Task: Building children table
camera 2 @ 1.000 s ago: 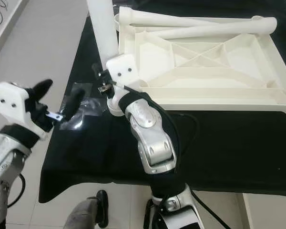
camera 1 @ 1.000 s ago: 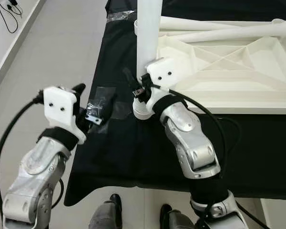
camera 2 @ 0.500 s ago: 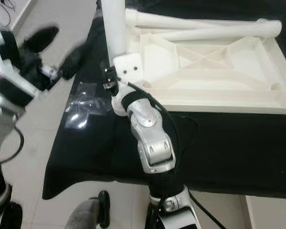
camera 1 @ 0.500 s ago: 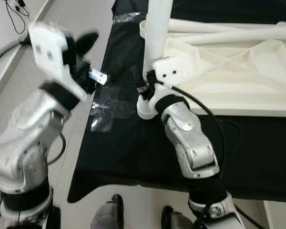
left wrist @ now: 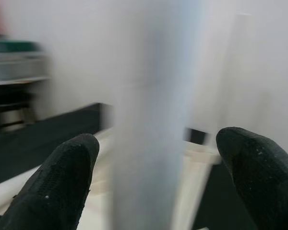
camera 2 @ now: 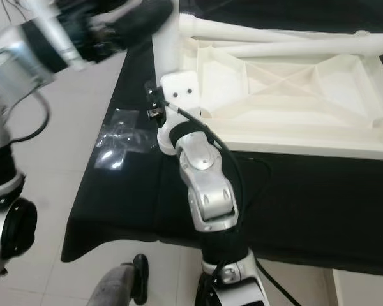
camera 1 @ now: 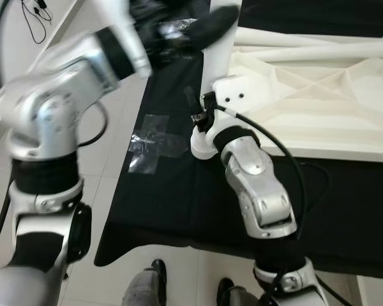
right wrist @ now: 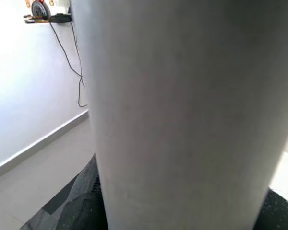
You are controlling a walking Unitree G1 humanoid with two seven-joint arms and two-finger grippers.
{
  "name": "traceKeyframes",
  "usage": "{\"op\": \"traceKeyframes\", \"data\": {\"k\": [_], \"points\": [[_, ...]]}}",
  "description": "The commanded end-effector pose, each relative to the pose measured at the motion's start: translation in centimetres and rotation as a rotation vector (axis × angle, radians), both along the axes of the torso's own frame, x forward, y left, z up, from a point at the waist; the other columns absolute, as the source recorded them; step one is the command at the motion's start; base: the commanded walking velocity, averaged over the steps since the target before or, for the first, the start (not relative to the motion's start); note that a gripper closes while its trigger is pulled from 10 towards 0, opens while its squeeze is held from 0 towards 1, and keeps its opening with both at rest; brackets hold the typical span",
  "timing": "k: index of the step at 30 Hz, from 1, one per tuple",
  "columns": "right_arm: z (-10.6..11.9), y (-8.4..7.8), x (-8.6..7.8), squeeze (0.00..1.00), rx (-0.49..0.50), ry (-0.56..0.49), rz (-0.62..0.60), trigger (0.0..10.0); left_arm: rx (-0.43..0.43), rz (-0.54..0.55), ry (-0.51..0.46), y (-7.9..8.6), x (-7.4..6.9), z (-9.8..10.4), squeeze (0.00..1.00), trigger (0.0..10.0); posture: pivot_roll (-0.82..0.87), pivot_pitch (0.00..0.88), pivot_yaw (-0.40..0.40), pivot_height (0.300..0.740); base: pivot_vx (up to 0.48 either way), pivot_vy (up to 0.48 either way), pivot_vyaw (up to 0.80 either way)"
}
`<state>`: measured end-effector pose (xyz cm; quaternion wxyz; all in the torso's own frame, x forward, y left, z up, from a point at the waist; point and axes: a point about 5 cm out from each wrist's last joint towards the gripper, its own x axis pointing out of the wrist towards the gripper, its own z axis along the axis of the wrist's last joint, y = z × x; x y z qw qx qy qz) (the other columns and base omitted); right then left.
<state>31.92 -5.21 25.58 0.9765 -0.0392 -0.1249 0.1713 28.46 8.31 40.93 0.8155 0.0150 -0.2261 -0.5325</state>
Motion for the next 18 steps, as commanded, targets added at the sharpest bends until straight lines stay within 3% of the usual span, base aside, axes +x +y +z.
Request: {"op": "traceKeyframes", "data": {"k": [1,5,11,12,13,14,18], "points": [[-7.5,-0.7,0.5,0.00,-0.071,0.375,-0.039,10.0,0.031,-0.063,-0.005,-0.7,-0.4,0.0,0.00,10.0,0.15,0.328,0.043,0.740,0.000,0.000,0.00],[-7.5,-0.6,0.4,0.00,-0.063,0.373,-0.039,10.0,0.089,-0.163,-0.022,-1.6,-0.9,0.3,0.00,10.0,0.16,0.329,0.049,0.740,0.000,0.000,0.00],[-7.5,-0.5,0.4,0.00,-0.060,0.375,-0.038,10.0,0.101,-0.117,-0.035,-1.5,-0.5,0.2,0.00,10.0,0.16,0.330,0.046,0.740,0.000,0.000,0.00],[-7.5,-0.5,0.4,0.00,-0.059,0.374,-0.037,10.0,0.105,-0.096,-0.040,-1.5,-0.2,0.2,0.00,7.2,0.16,0.330,0.046,0.740,0.000,0.000,0.00],[-7.5,-0.5,0.4,0.00,-0.059,0.374,-0.037,10.0,0.105,-0.096,-0.040,-1.5,-0.2,0.2,0.00,7.2,0.16,0.330,0.046,0.740,0.000,0.000,0.00],[-7.5,-0.5,0.4,0.00,-0.059,0.374,-0.036,10.0,0.108,-0.073,-0.047,-1.3,0.1,0.2,0.00,0.0,0.16,0.330,0.043,0.740,0.000,0.000,0.00],[-7.5,-0.6,0.5,0.00,-0.065,0.372,-0.033,10.0,0.112,-0.032,-0.063,-1.3,0.4,0.8,0.00,0.0,0.16,0.326,0.038,0.740,0.000,0.000,0.00]]}}
